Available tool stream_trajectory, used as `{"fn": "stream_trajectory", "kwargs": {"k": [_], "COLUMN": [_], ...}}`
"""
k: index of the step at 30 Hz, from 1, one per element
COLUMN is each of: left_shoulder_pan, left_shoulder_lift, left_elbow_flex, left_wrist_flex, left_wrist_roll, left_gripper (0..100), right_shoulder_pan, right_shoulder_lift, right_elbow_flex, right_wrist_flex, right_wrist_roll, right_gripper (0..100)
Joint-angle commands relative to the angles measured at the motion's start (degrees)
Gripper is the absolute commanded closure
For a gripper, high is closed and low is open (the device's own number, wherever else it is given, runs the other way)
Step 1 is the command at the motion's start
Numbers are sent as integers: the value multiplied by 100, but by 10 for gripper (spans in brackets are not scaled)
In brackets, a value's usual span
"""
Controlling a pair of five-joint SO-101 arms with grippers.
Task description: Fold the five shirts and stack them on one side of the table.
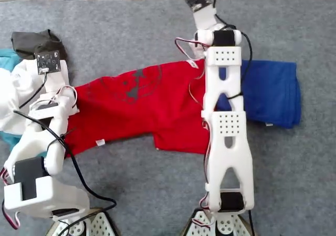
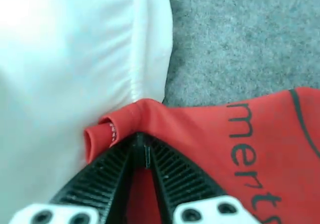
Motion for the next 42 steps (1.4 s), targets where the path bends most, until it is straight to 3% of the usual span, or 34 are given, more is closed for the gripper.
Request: {"fn": "stream_trajectory", "kwargs": {"k": [1,5,10,17,23,36,42], "left_shoulder_pan": [-145,-180,-198,-198,-321,-391,-391], "left_shoulder_lift": [-79,-79,-79,-79,-79,-70,-176], "left_elbow_flex": [-48,-48,-48,-57,-110,-163,-207], "left_wrist_flex": [-123,-114,-114,-123,-167,-123,132], "left_wrist_roll": [-44,-44,-53,-62,-62,-62,-26], "left_gripper": [972,972,972,972,972,972,972], "right_shoulder_pan": [-229,-316,-651,-141,281,-220,-440], "right_shoulder_lift": [-769,-1200,-1569,-1042,-611,-629,-1851], "right_elbow_flex": [-374,-48,1622,2791,2527,-259,1015], "right_wrist_flex": [1002,1011,976,-598,-580,1011,1037], "right_wrist_roll": [132,-70,-413,-686,-686,-97,-158], "right_gripper": [985,985,985,985,985,985,985]}}
